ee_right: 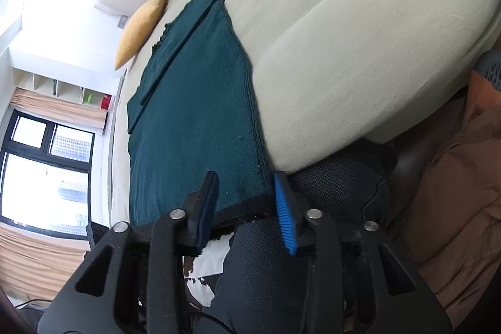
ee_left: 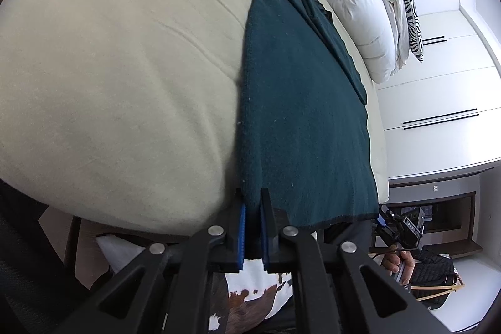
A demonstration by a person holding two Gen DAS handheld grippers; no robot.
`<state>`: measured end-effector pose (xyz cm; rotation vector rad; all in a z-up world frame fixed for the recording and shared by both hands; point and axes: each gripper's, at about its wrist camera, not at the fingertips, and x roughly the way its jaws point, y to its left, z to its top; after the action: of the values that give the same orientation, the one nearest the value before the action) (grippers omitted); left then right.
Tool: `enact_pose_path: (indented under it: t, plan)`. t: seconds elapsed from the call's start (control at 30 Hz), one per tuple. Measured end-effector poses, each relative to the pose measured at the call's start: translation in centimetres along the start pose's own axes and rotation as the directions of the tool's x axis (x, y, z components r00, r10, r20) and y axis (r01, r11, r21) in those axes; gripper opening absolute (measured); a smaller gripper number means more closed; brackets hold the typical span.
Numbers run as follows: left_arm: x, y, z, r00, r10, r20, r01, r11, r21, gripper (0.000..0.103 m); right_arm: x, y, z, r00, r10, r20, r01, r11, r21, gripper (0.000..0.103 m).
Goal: Fold small clothes
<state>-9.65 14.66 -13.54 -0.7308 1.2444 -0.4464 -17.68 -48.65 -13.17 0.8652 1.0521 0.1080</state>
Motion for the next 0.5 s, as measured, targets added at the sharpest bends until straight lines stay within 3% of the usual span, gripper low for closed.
enact_pose_path:
  t: [0.07, 0.17, 0.33, 0.5]
  plan:
    - [-0.1, -0.4, -0.1, 1.000, 0.006, 0.002, -0.006, 1.000, 0.017, 0.008, 0.0, 0.0, 0.0, 1.000, -0.003, -0.003, 0.003, 1.000, -0.001, 0.026]
    - [-0.6, -0.8, 0.0, 1.000, -0.006, 0.012, 0.005, 1.000, 0.029, 0.007, 0.1, 0.1, -0.2, 1.000, -0.017, -0.010, 0.017, 1.000, -0.007, 0.007]
    - [-2.0, -1.9, 0.8, 0.995, -0.085, 0.052, 0.084, 0.996, 0.021, 0.007, -1.0, 1.9, 0.4, 0.999, 0.034, 0.037, -0.032, 0.999, -0.040, 0.006]
    - [-4.3, -3.7, 3.7, 0.969, -0.207, 0.136, 0.207, 0.978, 0.009, 0.007, -2.1, 4.7, 2.7, 0.986, 0.124, 0.111, -0.118, 0.991, -0.061, 0.006]
